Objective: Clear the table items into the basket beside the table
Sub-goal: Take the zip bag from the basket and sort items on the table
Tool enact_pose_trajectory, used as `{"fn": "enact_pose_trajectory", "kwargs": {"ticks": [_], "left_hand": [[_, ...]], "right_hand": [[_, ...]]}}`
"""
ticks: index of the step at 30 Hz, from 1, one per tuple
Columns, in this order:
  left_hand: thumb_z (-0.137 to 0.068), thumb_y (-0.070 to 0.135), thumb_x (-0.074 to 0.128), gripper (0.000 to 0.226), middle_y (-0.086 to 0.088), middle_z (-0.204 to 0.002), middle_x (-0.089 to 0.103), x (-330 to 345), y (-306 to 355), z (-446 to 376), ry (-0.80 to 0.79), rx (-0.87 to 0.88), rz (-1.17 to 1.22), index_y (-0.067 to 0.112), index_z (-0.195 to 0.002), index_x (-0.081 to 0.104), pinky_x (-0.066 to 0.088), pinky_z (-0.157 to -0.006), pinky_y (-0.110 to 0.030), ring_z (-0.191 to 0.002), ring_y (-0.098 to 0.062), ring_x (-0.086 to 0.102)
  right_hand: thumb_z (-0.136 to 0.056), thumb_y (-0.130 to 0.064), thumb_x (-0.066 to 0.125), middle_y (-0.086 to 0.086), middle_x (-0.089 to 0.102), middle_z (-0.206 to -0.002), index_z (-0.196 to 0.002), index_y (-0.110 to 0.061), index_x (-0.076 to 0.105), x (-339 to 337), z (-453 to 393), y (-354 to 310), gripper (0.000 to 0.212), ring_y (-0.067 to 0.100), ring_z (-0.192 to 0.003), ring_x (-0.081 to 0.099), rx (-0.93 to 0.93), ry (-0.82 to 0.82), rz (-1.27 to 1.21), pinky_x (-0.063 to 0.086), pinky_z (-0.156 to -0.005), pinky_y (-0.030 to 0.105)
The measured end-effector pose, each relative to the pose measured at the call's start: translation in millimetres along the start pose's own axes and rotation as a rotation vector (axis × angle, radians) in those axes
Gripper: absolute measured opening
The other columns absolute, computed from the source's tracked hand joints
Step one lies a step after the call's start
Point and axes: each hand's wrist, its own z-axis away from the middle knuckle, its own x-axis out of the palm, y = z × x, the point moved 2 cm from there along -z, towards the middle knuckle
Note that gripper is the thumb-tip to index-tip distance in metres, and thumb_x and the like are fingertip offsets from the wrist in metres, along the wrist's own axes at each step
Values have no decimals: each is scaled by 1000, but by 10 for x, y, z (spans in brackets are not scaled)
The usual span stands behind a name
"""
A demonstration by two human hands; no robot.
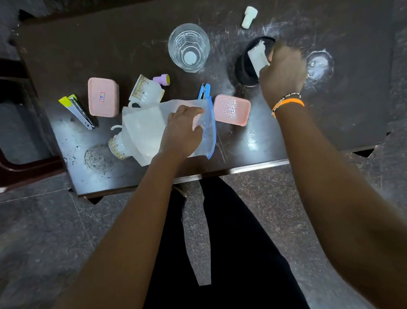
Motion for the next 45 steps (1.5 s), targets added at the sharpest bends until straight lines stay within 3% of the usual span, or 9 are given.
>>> {"fn": "enact_pose_trajectory", "kwargs": {"ticks": [7,11,15,19,24,29,35,40,45], "left_hand": [[-90,12,54,36,-5,-130,54,143,168,-161,-32,21,100,19,-125,55,41,-100,-30,-116,-20,51],[-90,11,56,35,-4,-126,55,187,263,-218,-34,3,153,20,-124,56,39,-96,-22,-114,-14,51],[-91,6,49,36,-6,-123,55,147,406,-301,-59,-35,284,17,-125,55,38,-75,-4,-101,-9,49],[-95,5,39,38,-6,-128,56,95,563,-407,-104,-108,417,15,-129,52,35,-54,4,-101,-9,47],[-94,1,39,40,-6,-120,59,-33,622,-448,-55,-177,599,11,-131,51,38,-64,-7,-100,-11,51],[-93,3,42,38,-6,-125,59,-157,484,-422,70,-240,656,11,-129,52,42,-97,-24,-112,-17,54],[-94,4,41,40,4,-108,55,-223,322,-442,115,-277,668,14,-132,48,39,-83,-15,-101,-7,50],[-94,5,42,39,2,-110,54,-247,268,-448,115,-271,668,14,-132,47,39,-74,-9,-103,-8,50],[-94,6,43,37,4,-108,55,-205,222,-390,104,-264,643,14,-130,50,40,-82,-14,-101,-7,51]], "right_hand": [[-84,-6,54,15,67,-107,-100,-5,63,112,-27,-2,18,34,-97,63,2,-102,-188,50,-80,33],[-85,-17,59,15,65,-85,-84,-5,63,46,-57,117,13,29,-73,50,79,-88,-321,35,-61,23],[-84,-11,57,14,63,-116,-114,-6,56,22,-7,278,31,30,-102,60,226,66,-447,45,-77,31],[-84,-8,52,18,62,-123,-121,-1,54,209,-40,287,38,36,-110,60,309,-128,-496,49,-91,38],[-80,-1,45,27,69,-84,-96,14,59,235,-82,145,26,44,-85,68,370,-176,-716,55,-77,53],[-82,1,47,9,53,-59,-61,-6,47,233,-114,-131,22,42,-78,70,293,-143,-790,56,-76,52],[-86,-9,47,27,66,-107,-85,-6,53,370,-238,-369,7,42,-105,63,315,-168,-711,54,-87,47],[-86,-4,47,25,68,-86,-91,11,63,403,-215,-359,23,44,-91,66,365,-168,-807,54,-84,53],[-93,-9,48,11,60,-75,-95,5,63,394,-170,-288,21,18,-54,60,327,-150,-936,60,-76,41]]}}
